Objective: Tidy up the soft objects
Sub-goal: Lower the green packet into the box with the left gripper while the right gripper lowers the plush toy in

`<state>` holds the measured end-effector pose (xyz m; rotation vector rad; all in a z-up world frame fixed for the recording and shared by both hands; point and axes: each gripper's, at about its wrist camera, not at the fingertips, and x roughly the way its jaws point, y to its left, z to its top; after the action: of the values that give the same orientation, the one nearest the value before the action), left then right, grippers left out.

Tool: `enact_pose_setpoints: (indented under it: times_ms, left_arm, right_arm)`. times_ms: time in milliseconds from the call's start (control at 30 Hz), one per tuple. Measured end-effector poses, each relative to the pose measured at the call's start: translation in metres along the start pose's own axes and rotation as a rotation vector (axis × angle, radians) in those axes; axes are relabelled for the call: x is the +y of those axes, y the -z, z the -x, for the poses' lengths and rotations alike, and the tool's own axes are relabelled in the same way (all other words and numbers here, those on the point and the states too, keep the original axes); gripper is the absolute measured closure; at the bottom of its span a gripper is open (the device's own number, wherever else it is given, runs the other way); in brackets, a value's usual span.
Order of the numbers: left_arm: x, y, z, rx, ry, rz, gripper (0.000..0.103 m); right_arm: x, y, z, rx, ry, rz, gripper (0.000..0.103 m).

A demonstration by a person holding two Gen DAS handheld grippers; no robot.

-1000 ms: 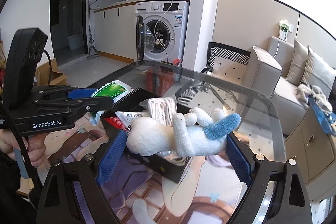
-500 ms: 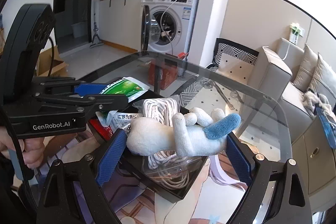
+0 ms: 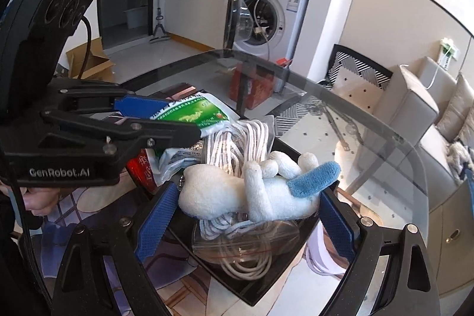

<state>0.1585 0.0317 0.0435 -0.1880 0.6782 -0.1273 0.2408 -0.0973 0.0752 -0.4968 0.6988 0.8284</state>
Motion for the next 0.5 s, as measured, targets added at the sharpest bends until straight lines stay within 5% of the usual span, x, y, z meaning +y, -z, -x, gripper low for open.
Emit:
enact_pose_setpoints:
  times_ms: [500]
  left_arm:
    - [0.000,0.000,-0.011,0.027,0.010,-0.015,0.064]
  right_arm:
    - [-0.013,-0.013,-0.024,0.075,-0.037,0.047,0.010]
